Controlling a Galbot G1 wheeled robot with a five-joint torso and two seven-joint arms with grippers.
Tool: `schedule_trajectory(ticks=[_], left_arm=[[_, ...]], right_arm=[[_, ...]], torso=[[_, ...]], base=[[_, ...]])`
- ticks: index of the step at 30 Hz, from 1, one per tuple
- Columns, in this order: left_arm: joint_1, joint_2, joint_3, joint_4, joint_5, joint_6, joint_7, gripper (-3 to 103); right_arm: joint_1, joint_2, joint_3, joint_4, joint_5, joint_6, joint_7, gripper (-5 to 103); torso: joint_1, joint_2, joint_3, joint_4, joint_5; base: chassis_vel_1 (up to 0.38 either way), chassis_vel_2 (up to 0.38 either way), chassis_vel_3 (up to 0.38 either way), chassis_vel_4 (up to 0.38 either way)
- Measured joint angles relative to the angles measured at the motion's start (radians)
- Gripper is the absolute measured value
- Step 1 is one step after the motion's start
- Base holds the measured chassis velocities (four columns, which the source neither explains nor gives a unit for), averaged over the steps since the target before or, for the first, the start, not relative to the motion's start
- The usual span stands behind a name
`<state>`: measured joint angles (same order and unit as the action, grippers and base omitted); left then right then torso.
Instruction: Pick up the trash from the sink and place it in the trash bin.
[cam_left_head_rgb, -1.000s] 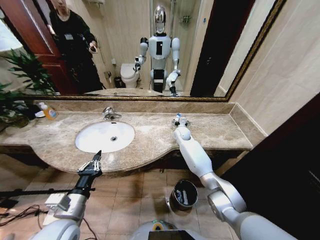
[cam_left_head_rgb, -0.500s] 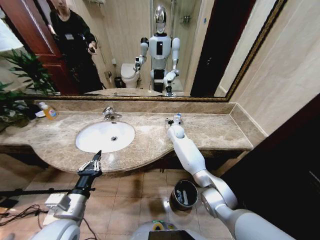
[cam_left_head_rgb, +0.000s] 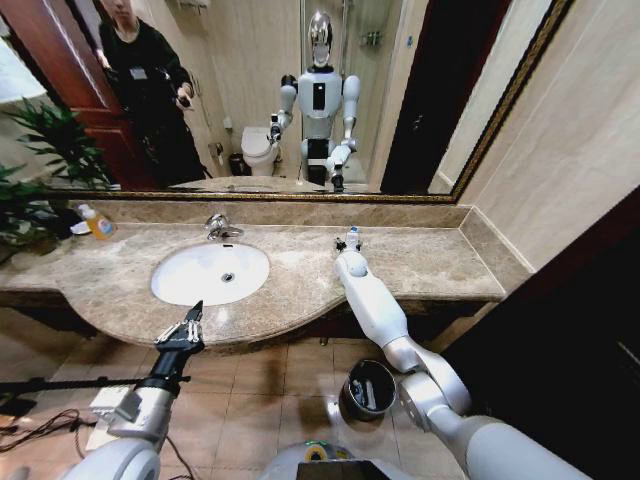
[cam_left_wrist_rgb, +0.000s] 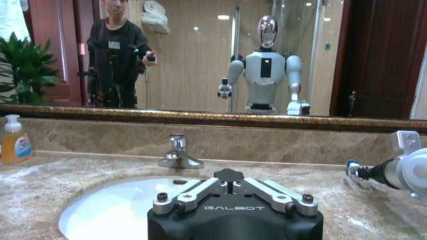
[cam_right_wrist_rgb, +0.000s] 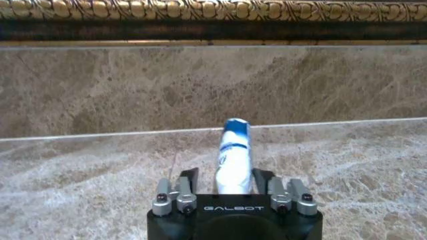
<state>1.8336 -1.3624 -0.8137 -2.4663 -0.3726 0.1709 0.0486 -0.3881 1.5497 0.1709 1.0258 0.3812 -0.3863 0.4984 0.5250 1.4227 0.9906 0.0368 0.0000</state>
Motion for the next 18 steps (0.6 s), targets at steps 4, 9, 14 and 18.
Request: schedule_trajectory(ticks=[4,9,14,18], left_arm=[[0.0,0.0,0.0,0.0,0.0,0.0,0.0,0],[0.0,0.0,0.0,0.0,0.0,0.0,0.0,0],[0.0,0.0,0.0,0.0,0.0,0.0,0.0,0],[0.0,0.0,0.0,0.0,0.0,0.0,0.0,0]], right_arm=[[-0.004,-0.002,-0.003,-0.001,-0.007,0.004,-0.003,41],[-0.01,-0.003,-0.007,0.003,0.0,0.011,-0.005,32],[-0.051,-0.02,-0.035,0.082,0.01,0.024,0.004,25],[-0.093,-0.054,-0.063,0.176,0.03,0.031,0.022,25]], torso=[[0.0,0.0,0.0,0.0,0.0],[0.0,0.0,0.0,0.0,0.0],[0.0,0.0,0.0,0.0001,0.0],[0.0,0.0,0.0,0.0,0.0001]], base=[[0.0,0.0,0.0,0.0],[0.0,0.0,0.0,0.0],[0.0,0.0,0.0,0.0],[0.0,0.0,0.0,0.0]])
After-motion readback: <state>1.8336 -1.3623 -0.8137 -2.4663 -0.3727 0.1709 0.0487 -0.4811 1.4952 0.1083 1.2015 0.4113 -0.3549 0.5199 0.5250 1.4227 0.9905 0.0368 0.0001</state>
